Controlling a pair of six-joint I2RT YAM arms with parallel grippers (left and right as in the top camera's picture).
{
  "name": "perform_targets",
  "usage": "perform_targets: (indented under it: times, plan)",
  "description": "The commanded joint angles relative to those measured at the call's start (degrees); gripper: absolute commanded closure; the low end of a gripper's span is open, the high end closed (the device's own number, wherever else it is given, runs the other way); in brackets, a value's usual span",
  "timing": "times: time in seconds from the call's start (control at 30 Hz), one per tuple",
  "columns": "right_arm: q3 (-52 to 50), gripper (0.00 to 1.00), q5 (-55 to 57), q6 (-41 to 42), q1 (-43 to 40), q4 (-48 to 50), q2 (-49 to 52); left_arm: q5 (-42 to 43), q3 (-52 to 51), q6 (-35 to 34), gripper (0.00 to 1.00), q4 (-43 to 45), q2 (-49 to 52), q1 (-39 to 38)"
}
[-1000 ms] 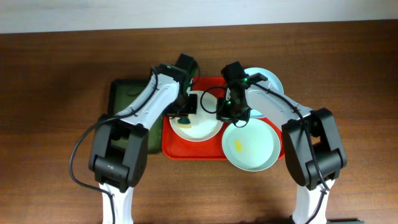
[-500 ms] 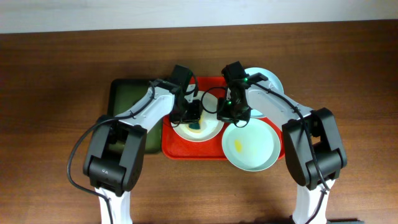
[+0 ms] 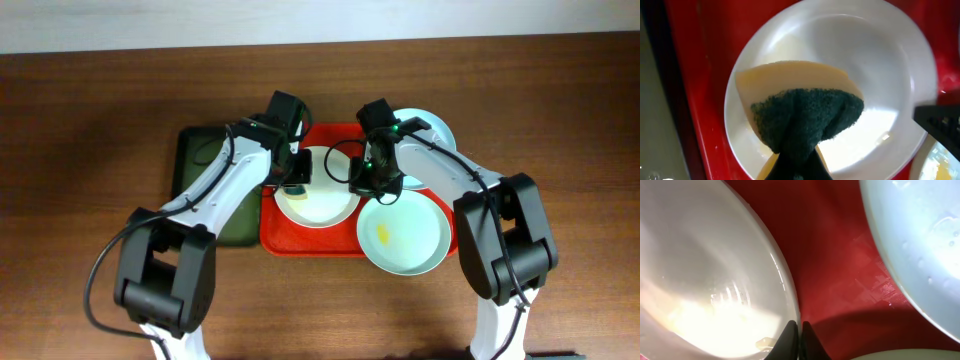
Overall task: Clean dirty plates on tray and stack at the side
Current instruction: 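Scrub the white plate with the sponge held in the left gripper, then return the sponge to the black tray and release it with left gripper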
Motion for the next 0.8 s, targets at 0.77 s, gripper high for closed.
perform_targets:
  times: [0.77]
  plan:
    - [-1.31, 0.96, 1.36, -0.79, 0.26, 0.83, 0.42, 25.79, 4.61, 2.25, 1.00, 1.84, 14.32, -1.66]
